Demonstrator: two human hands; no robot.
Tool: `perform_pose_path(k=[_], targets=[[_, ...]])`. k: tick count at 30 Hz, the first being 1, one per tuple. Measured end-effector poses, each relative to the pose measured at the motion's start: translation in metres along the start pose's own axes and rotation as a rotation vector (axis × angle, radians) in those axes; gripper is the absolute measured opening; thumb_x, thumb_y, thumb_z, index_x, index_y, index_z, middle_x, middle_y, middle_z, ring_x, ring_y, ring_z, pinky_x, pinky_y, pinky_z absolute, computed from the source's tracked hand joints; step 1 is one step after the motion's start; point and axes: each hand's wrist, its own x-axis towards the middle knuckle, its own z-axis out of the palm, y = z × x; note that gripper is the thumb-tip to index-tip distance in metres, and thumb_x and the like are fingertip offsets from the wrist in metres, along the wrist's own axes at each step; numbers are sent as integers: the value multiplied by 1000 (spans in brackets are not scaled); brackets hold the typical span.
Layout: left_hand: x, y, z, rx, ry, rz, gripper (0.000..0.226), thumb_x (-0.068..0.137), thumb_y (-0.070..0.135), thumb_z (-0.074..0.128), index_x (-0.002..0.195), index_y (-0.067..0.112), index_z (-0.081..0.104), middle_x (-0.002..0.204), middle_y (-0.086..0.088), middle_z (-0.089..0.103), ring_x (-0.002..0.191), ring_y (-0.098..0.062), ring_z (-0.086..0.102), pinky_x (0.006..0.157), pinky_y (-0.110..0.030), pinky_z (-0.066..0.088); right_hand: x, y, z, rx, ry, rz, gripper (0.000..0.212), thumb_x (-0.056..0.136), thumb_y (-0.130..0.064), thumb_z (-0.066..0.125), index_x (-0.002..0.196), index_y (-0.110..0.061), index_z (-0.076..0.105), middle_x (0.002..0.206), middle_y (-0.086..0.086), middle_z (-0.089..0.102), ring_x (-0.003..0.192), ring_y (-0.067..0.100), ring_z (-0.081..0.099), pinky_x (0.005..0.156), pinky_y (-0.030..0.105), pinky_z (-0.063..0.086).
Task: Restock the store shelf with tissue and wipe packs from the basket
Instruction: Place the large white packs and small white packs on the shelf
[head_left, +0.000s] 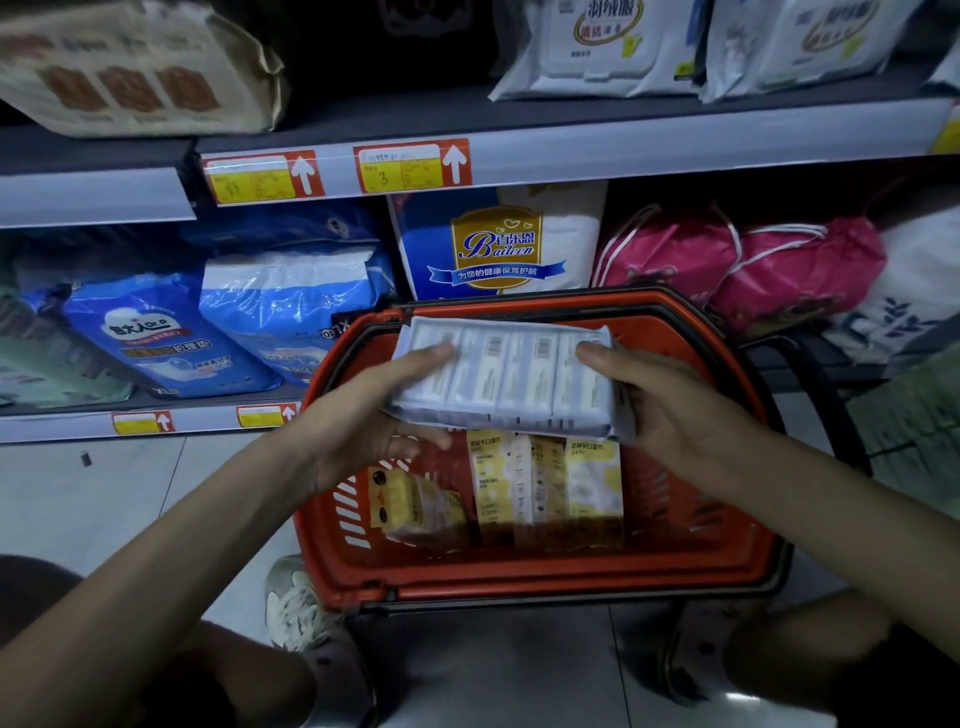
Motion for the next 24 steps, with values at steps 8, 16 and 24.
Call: perform_pose_path(k=[8, 16, 24], targets=[[-3, 7, -2, -87, 57, 92, 40, 82, 46, 76, 113, 21, 70, 87, -1, 68, 61, -12, 58, 59, -23, 52, -8, -8, 3, 218, -154, 58, 48, 89, -26, 65, 136, -20, 61, 130, 1, 72, 117, 20, 70, 92, 35, 61], [-13, 14, -3, -338, 130, 329, 43, 78, 32, 78, 112, 6, 69, 108, -12, 75, 95, -23, 75, 78, -27, 64, -18, -14, 12, 50, -212, -151, 54, 71, -21, 78, 123, -6, 69, 124, 14, 73, 109, 25, 73, 83, 33, 62], [-44, 40, 14, -333, 120, 645, 15, 92, 14, 72, 105, 7, 68, 94, -6, 78, 87, -18, 73, 87, -35, 54, -58, -29, 47, -279, -11, -701, 25, 68, 1, 86, 89, -10, 77, 91, 7, 80, 88, 25, 78, 73, 31, 63]])
